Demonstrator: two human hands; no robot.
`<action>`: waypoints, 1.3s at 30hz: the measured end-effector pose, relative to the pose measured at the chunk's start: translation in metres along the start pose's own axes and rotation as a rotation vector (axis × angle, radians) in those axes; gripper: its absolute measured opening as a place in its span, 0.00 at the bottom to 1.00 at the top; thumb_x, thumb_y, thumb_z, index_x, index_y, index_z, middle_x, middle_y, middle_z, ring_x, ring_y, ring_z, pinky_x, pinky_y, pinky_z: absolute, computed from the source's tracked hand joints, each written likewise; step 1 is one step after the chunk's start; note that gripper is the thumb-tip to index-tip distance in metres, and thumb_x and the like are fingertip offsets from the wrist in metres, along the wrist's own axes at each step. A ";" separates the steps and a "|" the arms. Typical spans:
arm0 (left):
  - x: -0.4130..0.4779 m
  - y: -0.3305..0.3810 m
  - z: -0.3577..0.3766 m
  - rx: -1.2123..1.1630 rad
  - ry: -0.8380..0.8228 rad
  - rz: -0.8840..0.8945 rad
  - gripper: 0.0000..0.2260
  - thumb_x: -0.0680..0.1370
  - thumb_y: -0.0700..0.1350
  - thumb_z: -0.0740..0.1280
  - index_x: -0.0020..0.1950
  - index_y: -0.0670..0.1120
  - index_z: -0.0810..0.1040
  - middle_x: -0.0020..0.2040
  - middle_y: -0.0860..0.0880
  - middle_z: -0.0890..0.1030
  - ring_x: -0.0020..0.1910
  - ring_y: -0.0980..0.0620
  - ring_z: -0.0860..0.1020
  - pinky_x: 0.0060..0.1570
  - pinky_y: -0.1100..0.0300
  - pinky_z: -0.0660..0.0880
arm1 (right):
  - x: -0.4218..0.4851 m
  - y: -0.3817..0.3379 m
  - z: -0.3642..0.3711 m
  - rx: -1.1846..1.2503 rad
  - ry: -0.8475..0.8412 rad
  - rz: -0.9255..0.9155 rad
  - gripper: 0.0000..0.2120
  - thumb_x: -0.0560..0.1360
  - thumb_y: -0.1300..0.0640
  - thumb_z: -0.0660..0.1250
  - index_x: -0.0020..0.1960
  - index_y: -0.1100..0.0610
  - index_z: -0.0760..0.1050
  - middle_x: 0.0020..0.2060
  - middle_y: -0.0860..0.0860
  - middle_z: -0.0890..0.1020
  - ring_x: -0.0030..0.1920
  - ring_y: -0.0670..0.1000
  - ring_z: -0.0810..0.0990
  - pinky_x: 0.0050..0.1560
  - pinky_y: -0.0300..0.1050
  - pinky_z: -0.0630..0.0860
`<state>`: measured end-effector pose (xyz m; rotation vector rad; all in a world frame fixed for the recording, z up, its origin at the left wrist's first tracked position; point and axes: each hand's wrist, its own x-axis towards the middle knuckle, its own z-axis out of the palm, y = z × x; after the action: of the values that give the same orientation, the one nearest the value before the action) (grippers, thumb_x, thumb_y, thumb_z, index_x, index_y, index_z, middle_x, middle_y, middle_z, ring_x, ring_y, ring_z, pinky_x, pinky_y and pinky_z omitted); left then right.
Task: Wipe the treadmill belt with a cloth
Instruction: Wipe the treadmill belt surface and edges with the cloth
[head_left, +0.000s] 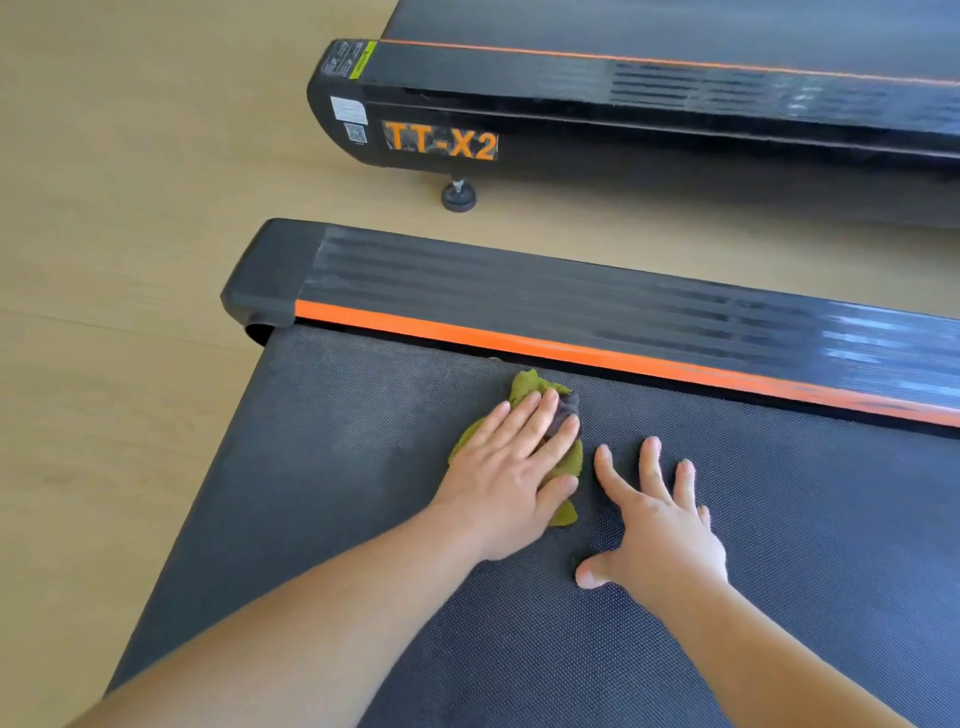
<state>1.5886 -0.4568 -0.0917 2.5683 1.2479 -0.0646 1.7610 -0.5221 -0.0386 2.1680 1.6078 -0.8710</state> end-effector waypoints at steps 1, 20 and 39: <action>-0.002 0.003 0.001 0.000 -0.006 0.017 0.28 0.85 0.60 0.45 0.84 0.53 0.45 0.83 0.51 0.39 0.81 0.52 0.35 0.80 0.49 0.37 | -0.001 0.000 0.001 0.000 0.009 -0.001 0.64 0.62 0.37 0.80 0.78 0.31 0.34 0.78 0.47 0.28 0.79 0.62 0.32 0.79 0.64 0.52; -0.093 -0.107 -0.017 0.066 0.097 -0.213 0.24 0.86 0.47 0.53 0.83 0.45 0.55 0.83 0.47 0.51 0.82 0.46 0.50 0.80 0.51 0.47 | -0.016 -0.054 -0.026 -0.022 -0.054 -0.117 0.64 0.63 0.39 0.81 0.78 0.33 0.32 0.79 0.47 0.30 0.81 0.56 0.35 0.76 0.64 0.61; -0.073 -0.125 -0.020 -0.006 0.042 -0.073 0.25 0.87 0.49 0.53 0.83 0.44 0.54 0.84 0.47 0.47 0.83 0.47 0.44 0.81 0.49 0.47 | 0.044 -0.147 -0.031 -0.367 -0.130 -0.201 0.77 0.53 0.42 0.85 0.72 0.30 0.22 0.75 0.52 0.23 0.78 0.64 0.29 0.69 0.78 0.60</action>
<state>1.4444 -0.4344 -0.0900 2.5317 1.3544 -0.0223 1.6399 -0.4233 -0.0257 1.6905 1.7793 -0.6876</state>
